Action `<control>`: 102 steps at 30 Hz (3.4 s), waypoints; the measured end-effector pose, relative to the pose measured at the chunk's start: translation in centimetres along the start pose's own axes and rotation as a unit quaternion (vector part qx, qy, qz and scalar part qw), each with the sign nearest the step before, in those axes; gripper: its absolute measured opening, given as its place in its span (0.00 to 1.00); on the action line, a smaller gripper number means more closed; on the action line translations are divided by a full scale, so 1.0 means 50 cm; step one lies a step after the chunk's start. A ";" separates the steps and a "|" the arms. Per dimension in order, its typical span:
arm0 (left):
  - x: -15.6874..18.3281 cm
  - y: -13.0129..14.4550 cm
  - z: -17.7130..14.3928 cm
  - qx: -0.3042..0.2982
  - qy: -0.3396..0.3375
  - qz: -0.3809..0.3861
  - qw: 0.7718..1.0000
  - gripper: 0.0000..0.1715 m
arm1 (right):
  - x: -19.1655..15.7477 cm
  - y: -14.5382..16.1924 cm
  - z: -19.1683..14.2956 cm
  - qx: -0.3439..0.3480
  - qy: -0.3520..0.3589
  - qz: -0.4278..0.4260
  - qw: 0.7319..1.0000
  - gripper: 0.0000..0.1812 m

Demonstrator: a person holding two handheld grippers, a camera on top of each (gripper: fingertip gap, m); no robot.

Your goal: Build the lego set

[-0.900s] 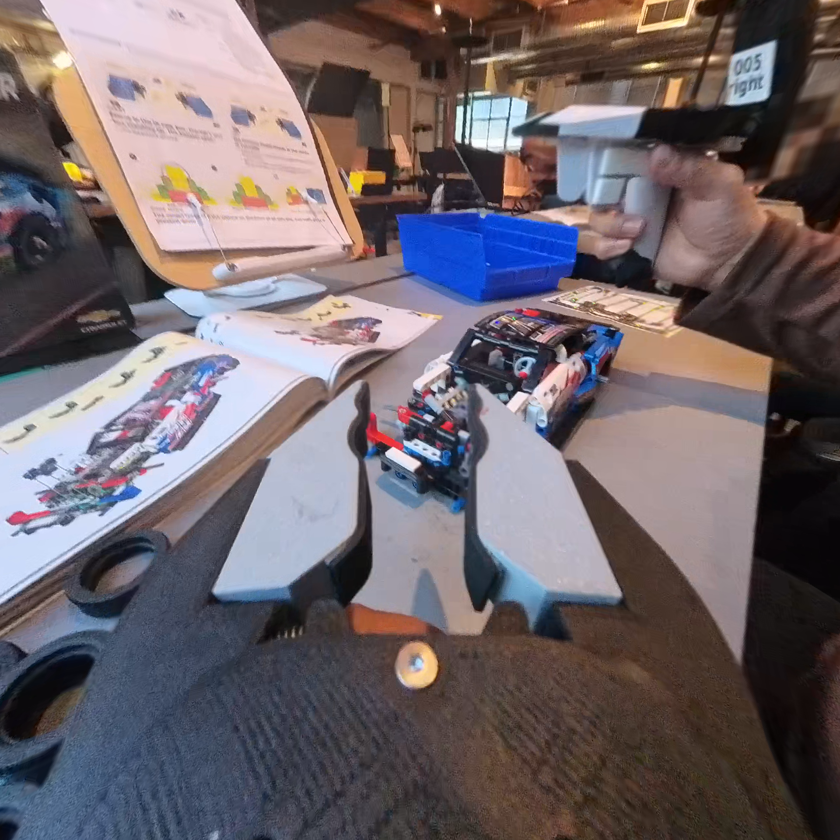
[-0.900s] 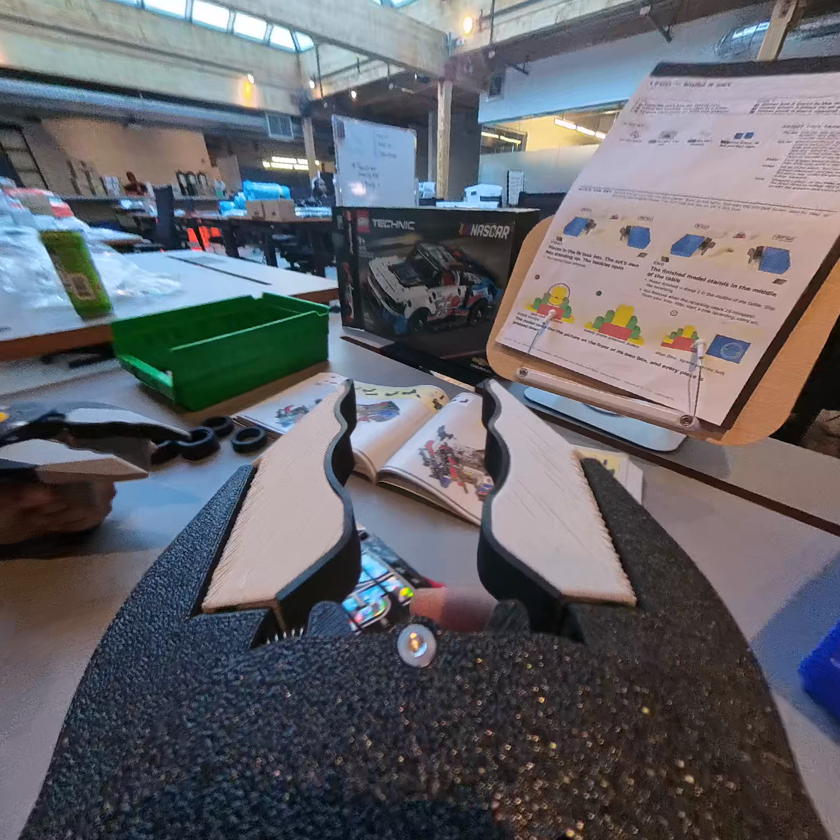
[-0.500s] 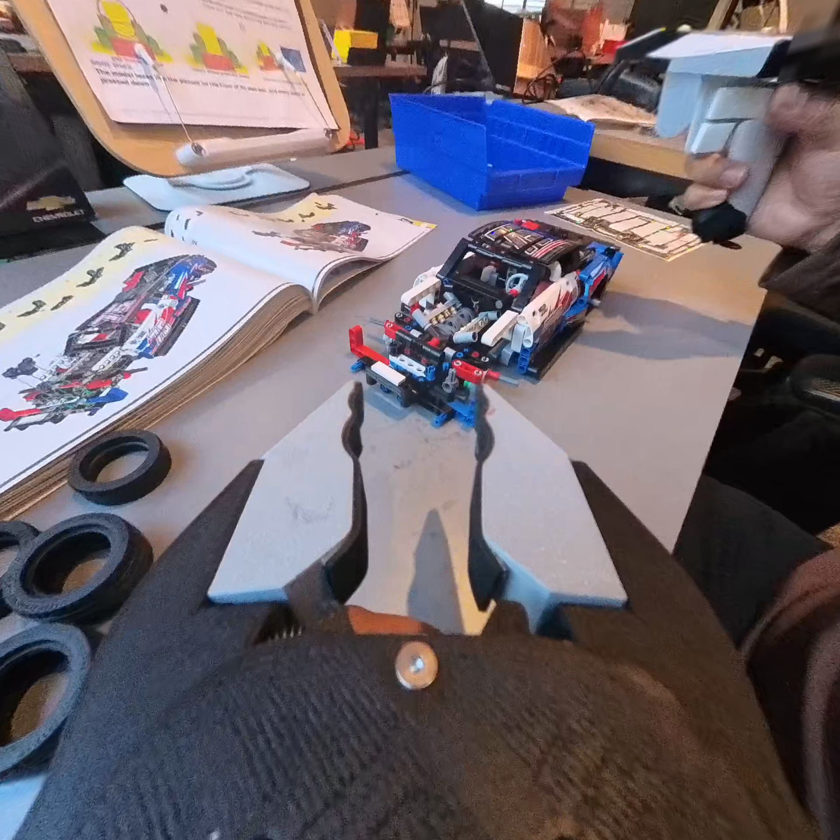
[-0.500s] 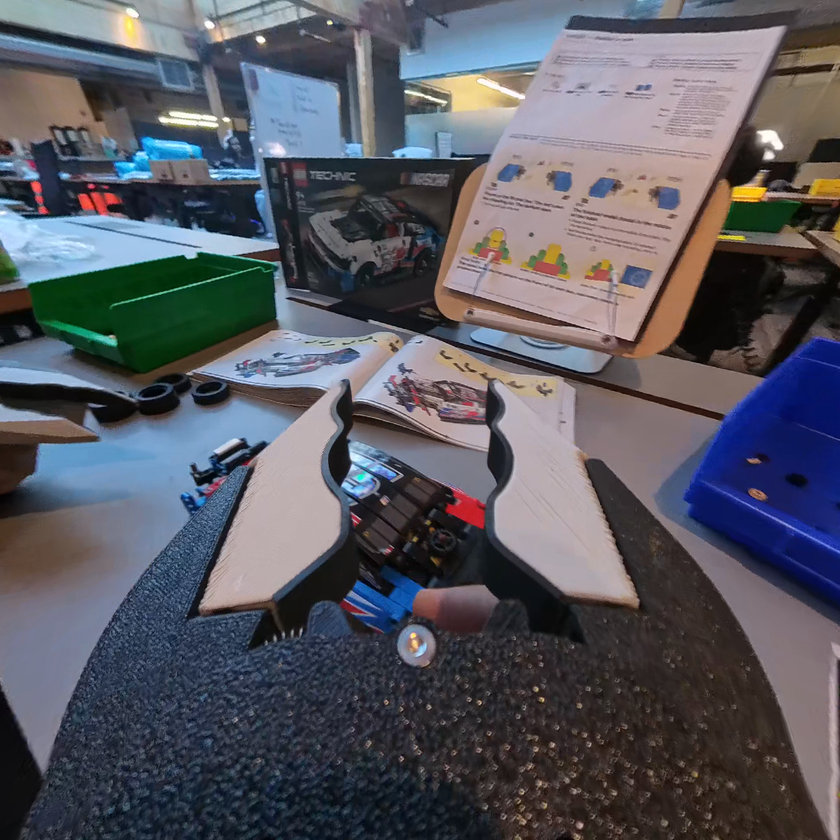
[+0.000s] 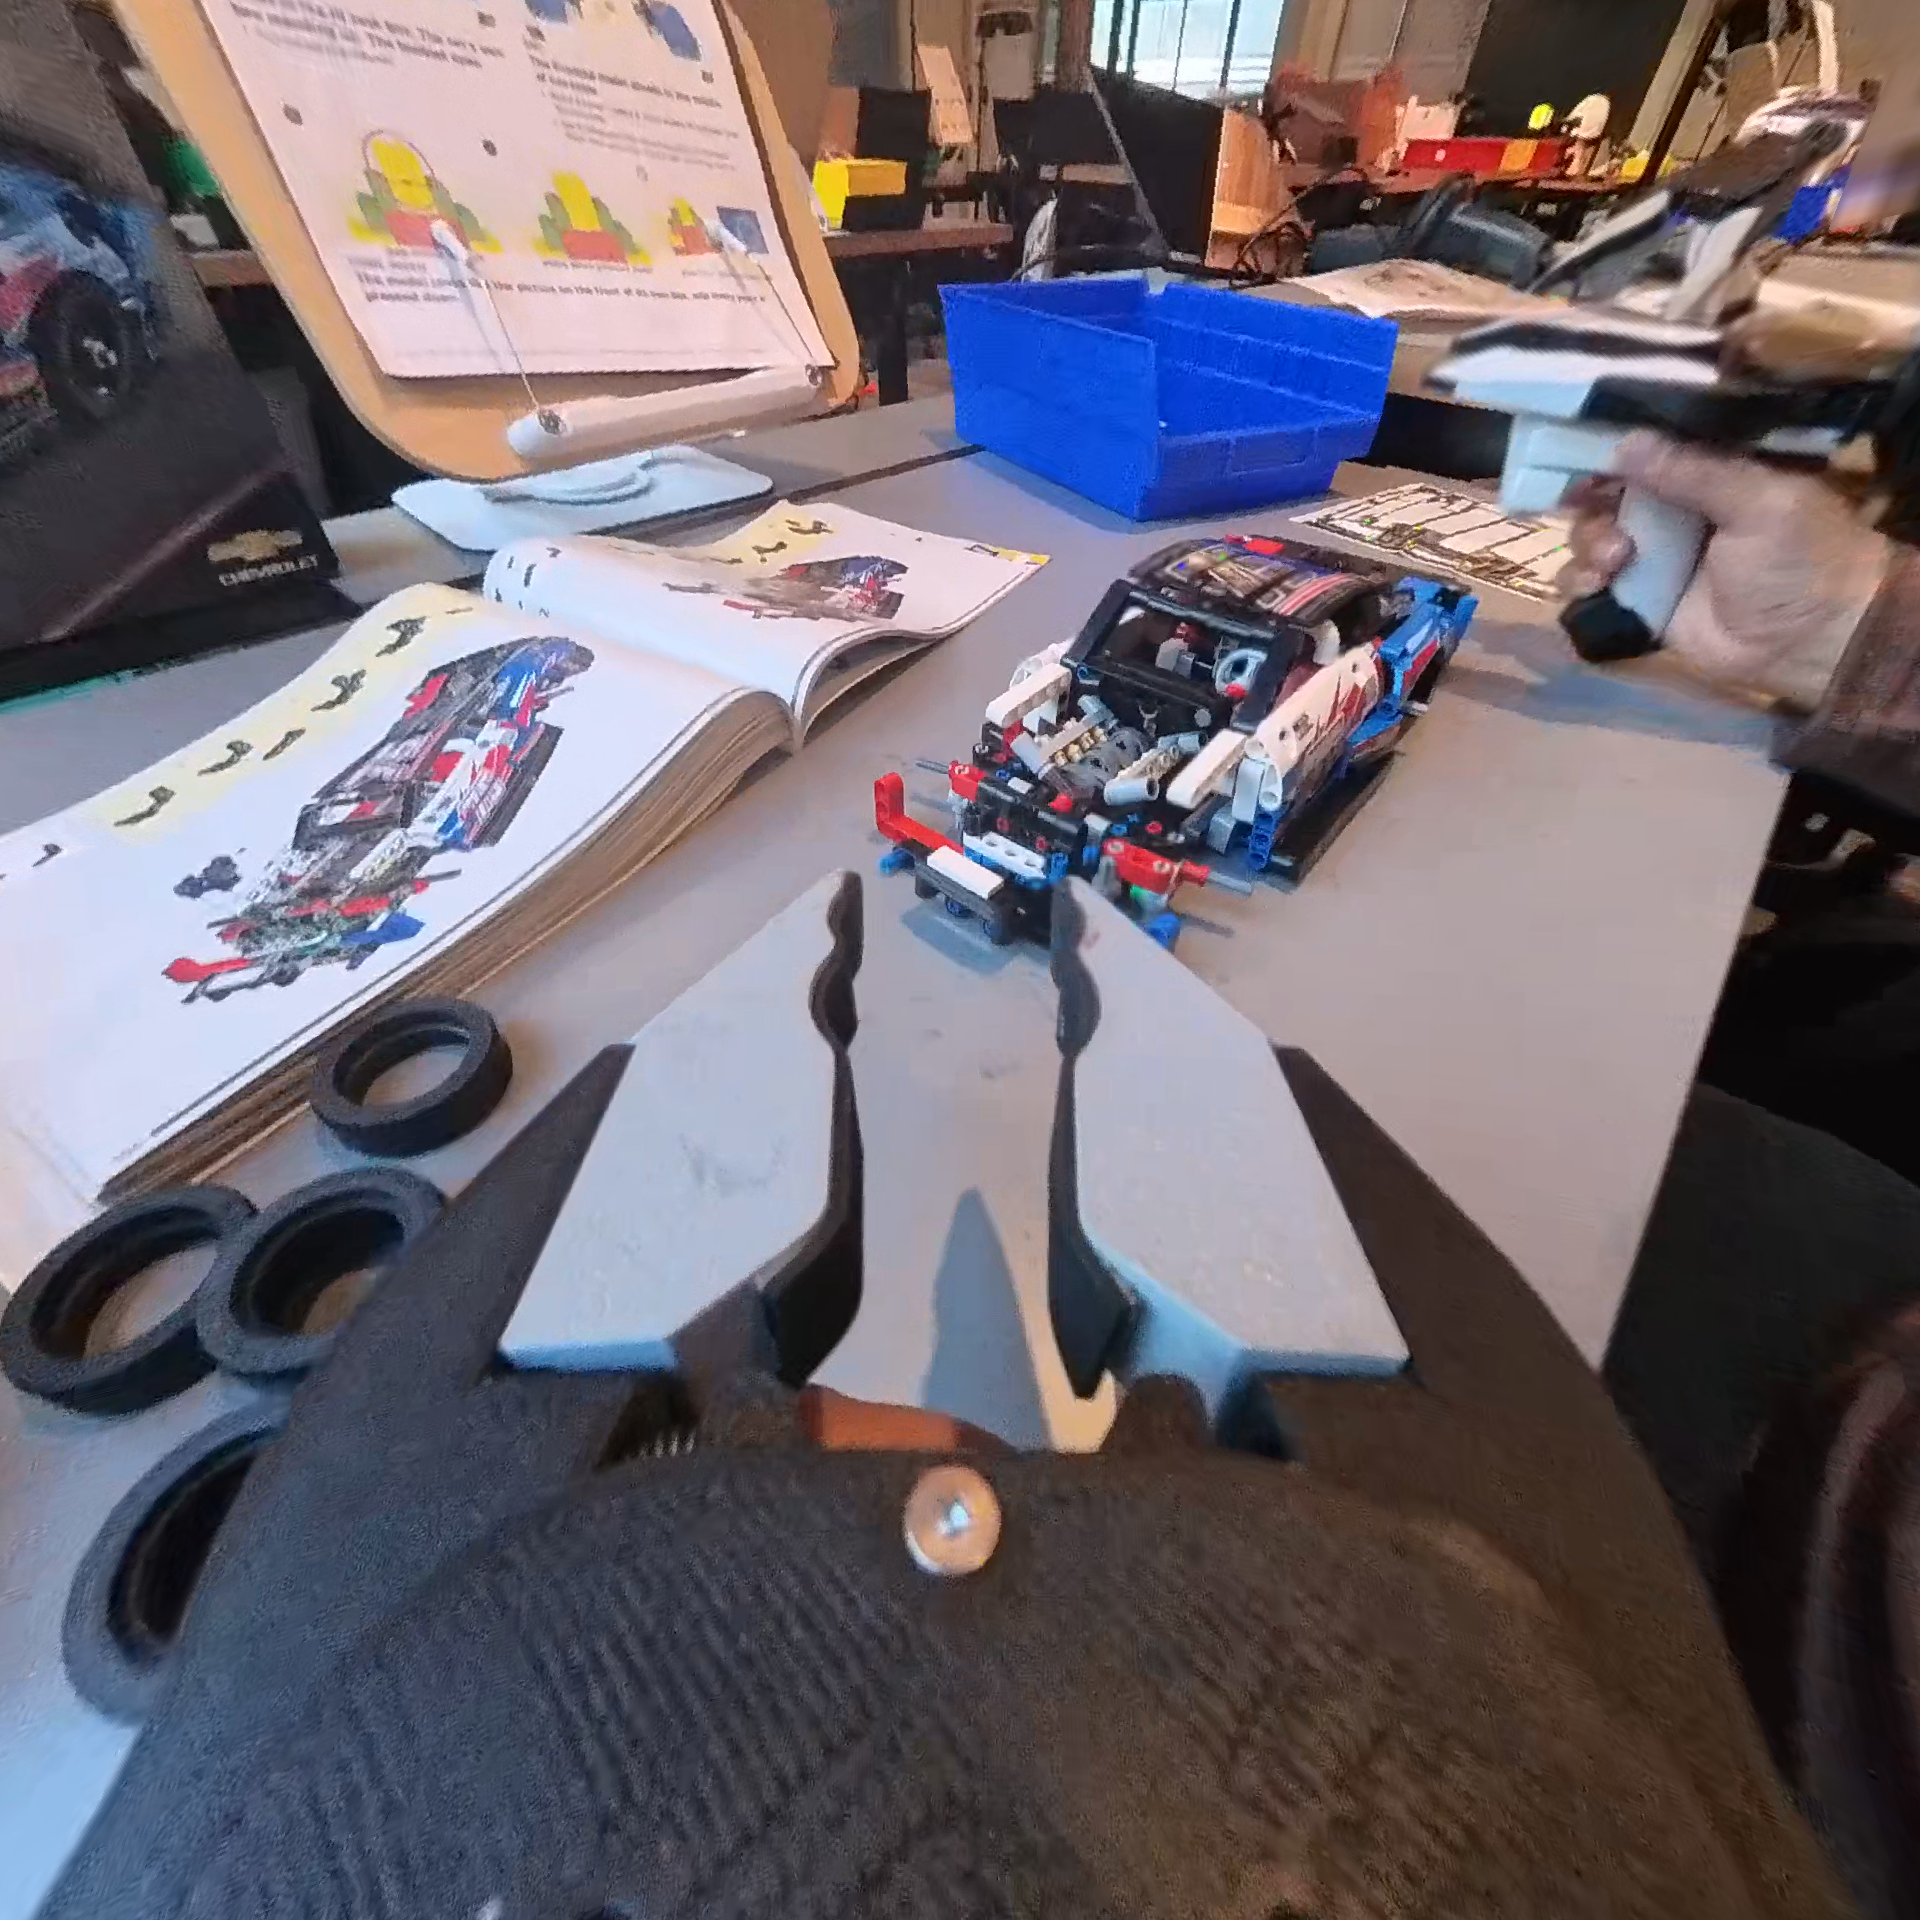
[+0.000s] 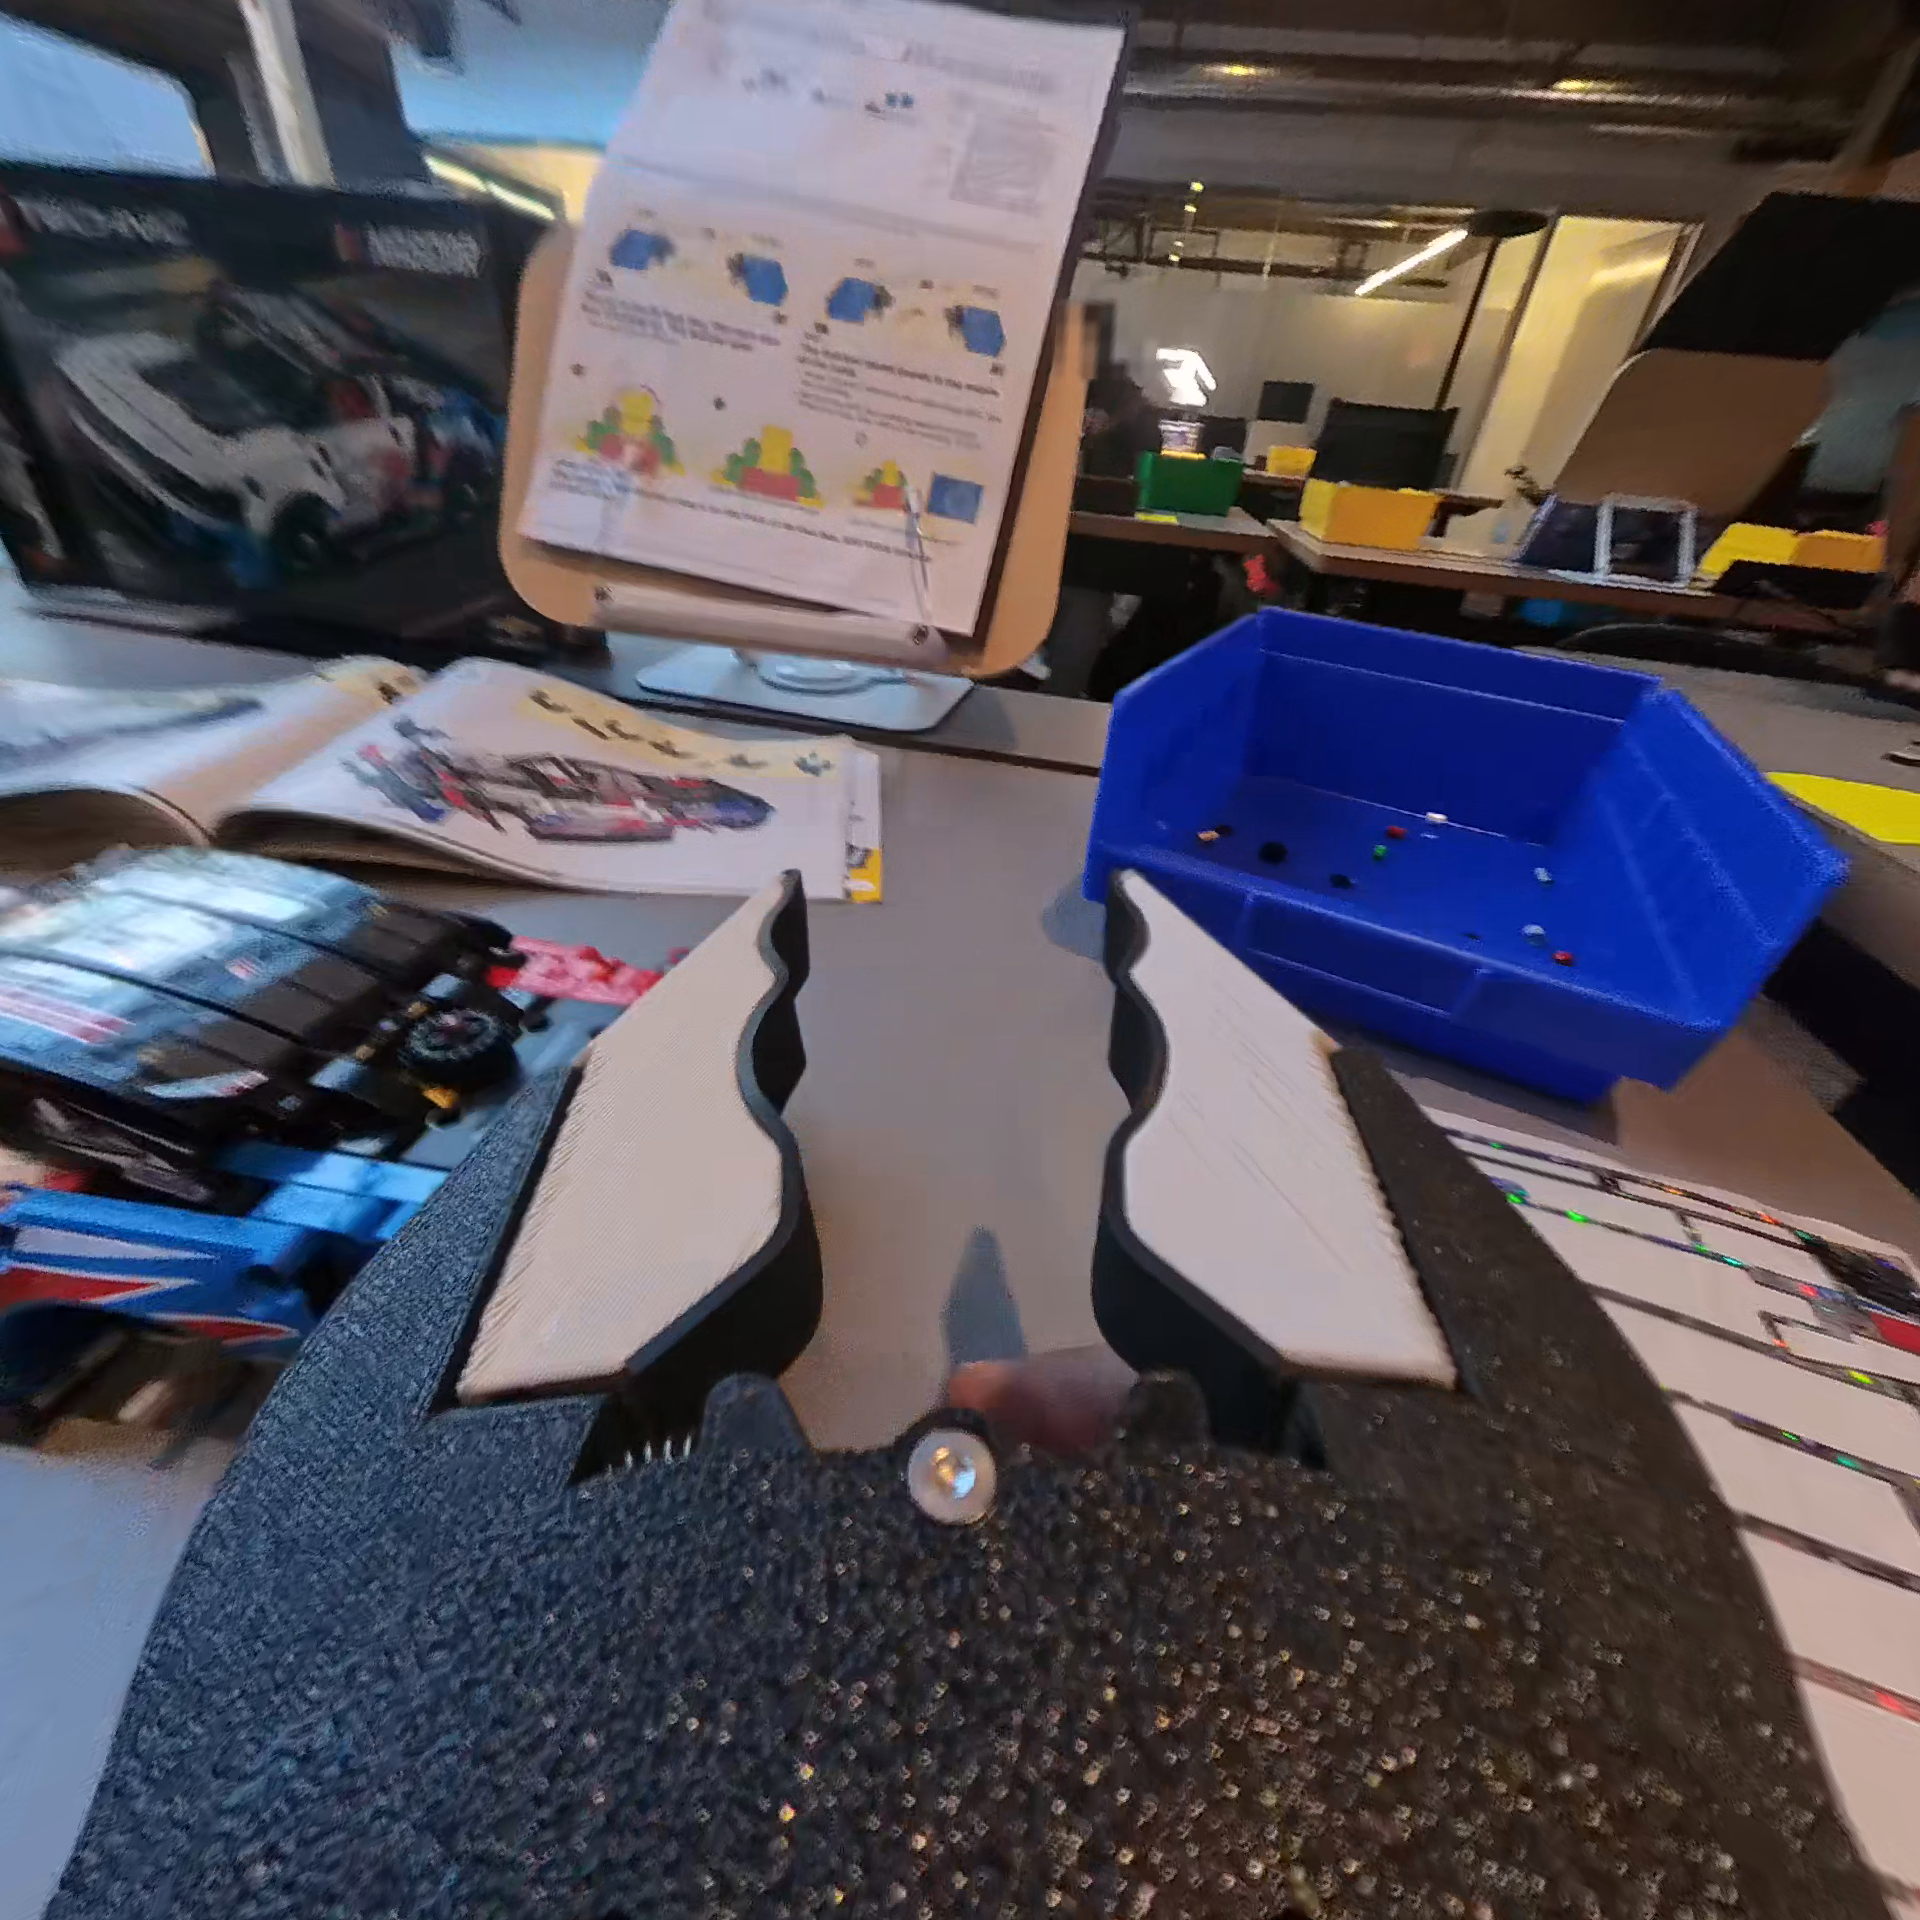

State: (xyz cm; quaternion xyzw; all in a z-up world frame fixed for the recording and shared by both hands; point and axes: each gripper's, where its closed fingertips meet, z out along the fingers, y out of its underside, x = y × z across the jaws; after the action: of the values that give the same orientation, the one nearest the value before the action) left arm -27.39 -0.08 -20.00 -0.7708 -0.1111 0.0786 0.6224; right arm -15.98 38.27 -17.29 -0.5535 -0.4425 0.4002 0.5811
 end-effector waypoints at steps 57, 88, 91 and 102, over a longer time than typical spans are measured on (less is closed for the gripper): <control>0.016 -0.029 0.082 0.019 0.084 -0.006 0.996 0.14 | 0.015 0.003 0.013 0.010 0.038 -0.047 0.998 0.22; 0.041 -0.037 0.066 0.042 0.103 0.017 0.994 0.16 | -0.002 0.010 0.045 -0.006 0.008 -0.055 0.998 0.14; 0.031 -0.035 0.071 0.033 0.109 -0.014 0.993 0.15 | -0.058 0.013 0.029 -0.038 -0.107 -0.002 0.993 0.13; 0.030 0.001 0.102 -0.041 0.107 -0.023 0.993 0.16 | -0.079 0.034 -0.038 -0.126 -0.252 0.107 0.953 0.15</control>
State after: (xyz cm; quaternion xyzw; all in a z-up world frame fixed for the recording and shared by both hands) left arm -27.25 5.14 -21.11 -0.7966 -0.0647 -0.0235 0.6006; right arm -15.24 34.07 -19.27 -0.5475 -0.5597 0.5275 0.3297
